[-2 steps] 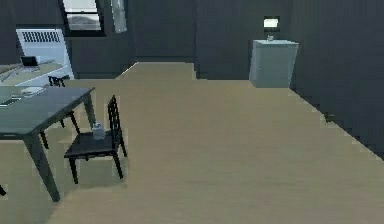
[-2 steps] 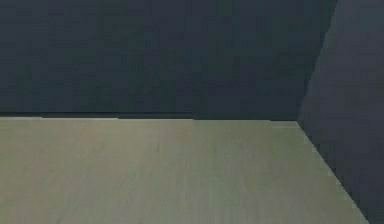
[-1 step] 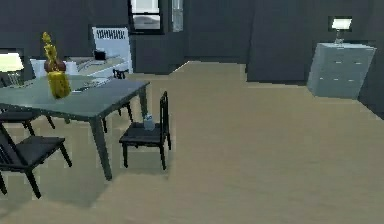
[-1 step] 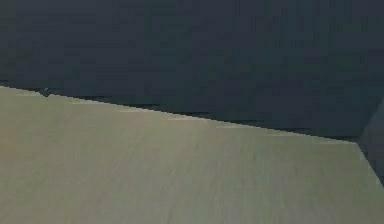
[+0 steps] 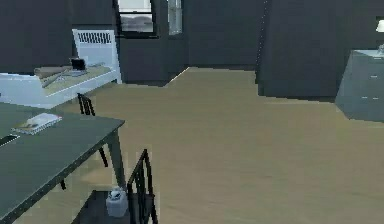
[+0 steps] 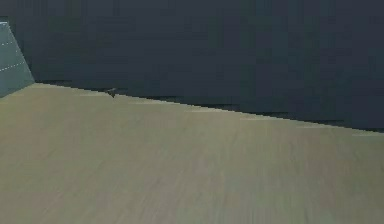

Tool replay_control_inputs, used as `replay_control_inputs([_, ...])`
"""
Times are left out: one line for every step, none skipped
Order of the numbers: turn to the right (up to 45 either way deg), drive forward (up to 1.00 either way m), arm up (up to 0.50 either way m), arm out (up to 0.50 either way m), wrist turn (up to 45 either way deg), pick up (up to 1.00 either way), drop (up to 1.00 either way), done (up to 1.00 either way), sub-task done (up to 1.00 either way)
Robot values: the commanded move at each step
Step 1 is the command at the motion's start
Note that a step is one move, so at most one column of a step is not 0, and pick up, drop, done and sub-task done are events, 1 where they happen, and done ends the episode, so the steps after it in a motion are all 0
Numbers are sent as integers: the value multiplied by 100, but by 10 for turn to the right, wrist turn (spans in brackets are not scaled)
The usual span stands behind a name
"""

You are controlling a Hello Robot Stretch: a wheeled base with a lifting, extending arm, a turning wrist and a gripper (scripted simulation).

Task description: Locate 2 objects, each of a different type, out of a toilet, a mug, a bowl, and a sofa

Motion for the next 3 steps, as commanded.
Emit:
replay_control_inputs([-90, 0, 0, 0, 0, 0, 0, 0, 0])
replay_control_inputs([0, 10, 0, 0, 0, 0, 0, 0, 0])
replay_control_inputs([-180, 0, 0, 0, 0, 0, 0, 0, 0])
